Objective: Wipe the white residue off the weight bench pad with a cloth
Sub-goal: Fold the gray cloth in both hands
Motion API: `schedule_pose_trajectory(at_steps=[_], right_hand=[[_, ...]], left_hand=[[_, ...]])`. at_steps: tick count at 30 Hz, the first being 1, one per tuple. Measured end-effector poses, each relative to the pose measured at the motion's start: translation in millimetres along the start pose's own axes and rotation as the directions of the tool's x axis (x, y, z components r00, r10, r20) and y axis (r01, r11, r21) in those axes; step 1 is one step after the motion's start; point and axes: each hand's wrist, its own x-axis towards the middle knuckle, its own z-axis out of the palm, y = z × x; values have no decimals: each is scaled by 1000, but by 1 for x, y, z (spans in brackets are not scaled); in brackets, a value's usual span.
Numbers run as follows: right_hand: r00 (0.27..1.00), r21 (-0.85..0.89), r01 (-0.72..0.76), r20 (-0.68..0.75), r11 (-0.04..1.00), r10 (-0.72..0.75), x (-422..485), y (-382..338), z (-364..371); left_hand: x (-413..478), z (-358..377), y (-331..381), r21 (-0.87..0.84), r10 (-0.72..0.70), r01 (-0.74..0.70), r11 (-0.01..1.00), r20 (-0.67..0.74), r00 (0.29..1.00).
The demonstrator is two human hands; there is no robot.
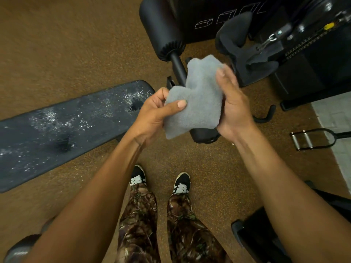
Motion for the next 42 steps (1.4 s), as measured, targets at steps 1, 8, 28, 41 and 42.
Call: schedule_pose_trajectory(at_steps=[1,8,28,41,42], right_hand=[[997,23,-62,39,998,61,-1,8,5],[989,-210,-145,-68,967,133,-9,64,40],[896,-901,65,241,428,373,39,98,91],[915,-437,-234,203,869,348,61,87,103],[919,-419,-260,169,870,356,61,90,105]], left_hand=[[-6,-1,1,5,40,-40,999,-46,998],[-44,-41,-4,196,81,-39,980,-208,975],[-56,-140,31,934,29,87,345,-104,994],[-37,-153,32,188,-90,120,975,-161,983],[-38,-150,29,124,-119,144,982,-192,974]])
